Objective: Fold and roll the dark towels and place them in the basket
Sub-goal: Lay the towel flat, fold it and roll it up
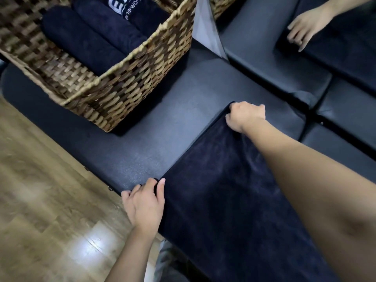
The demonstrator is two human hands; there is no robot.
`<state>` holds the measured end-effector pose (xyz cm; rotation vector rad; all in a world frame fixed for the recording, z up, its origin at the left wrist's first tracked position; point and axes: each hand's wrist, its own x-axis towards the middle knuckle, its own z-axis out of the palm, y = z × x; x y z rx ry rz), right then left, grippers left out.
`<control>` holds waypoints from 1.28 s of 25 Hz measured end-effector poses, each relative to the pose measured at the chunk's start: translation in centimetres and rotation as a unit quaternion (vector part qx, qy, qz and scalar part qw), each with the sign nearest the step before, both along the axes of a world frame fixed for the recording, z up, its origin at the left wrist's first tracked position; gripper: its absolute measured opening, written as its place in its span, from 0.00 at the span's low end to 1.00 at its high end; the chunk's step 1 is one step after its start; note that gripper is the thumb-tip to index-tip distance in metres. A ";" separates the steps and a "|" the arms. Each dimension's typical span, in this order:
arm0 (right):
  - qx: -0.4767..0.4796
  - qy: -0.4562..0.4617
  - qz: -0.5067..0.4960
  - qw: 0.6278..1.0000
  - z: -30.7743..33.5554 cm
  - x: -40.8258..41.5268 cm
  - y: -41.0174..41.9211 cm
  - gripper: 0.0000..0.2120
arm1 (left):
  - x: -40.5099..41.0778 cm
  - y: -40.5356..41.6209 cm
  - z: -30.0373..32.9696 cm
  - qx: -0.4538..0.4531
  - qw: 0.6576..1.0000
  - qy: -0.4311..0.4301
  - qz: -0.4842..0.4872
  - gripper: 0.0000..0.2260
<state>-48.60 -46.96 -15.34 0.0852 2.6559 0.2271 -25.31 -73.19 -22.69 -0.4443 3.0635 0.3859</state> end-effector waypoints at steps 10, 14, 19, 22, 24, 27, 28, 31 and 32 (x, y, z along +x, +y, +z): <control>-0.211 -0.117 -0.078 0.967 3.2 -3.6 2.1 0.08 | 0.3 0.2 0.0 0.019 0.999 0.033 -0.005 0.16; -0.265 -0.049 -0.070 0.961 2.9 -3.8 1.7 0.06 | 0.3 -0.1 0.6 0.027 1.000 -0.004 -0.002 0.18; -0.295 0.024 -0.099 0.950 0.0 -3.5 1.9 0.12 | 0.7 0.2 1.5 0.057 0.998 -0.005 0.024 0.21; -0.215 -0.034 -0.072 0.973 -2.7 -1.0 1.9 0.22 | 1.5 0.3 2.2 0.068 0.995 -0.029 0.062 0.21; -0.188 -0.021 -0.070 0.979 -3.6 0.1 1.4 0.19 | 2.3 -0.1 2.0 0.074 0.994 -0.027 0.070 0.21; -0.204 0.028 -0.104 0.973 -3.5 0.3 0.9 0.12 | 3.3 -0.5 1.0 0.051 0.997 0.022 0.044 0.19; -0.219 0.050 -0.120 0.967 -3.5 0.1 1.0 0.11 | 3.2 -0.5 0.6 0.037 0.998 0.036 0.037 0.18; -0.278 0.091 -0.161 0.943 -3.5 -0.2 1.1 0.12 | 2.4 -0.2 0.1 0.008 0.999 0.048 0.020 0.13; -0.293 0.088 -0.167 0.937 -3.6 0.0 1.2 0.14 | 2.0 0.0 0.2 0.003 0.999 0.047 0.014 0.11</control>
